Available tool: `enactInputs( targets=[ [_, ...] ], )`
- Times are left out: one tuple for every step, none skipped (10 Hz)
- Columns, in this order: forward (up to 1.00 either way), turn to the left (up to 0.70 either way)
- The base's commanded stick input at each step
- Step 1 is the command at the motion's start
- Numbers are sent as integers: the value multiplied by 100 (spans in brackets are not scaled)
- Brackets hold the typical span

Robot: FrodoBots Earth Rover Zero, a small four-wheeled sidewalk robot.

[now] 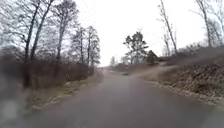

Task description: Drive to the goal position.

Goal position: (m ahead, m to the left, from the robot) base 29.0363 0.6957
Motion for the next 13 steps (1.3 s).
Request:
enactInputs(
  targets=[
    [60,0],
    [60,0],
    [60,0],
    [60,0],
    [60,0],
    [60,0],
    [60,0],
    [60,0],
    [60,0],
    [60,0],
    [60,0],
    [60,0],
    [60,0]
  ],
)
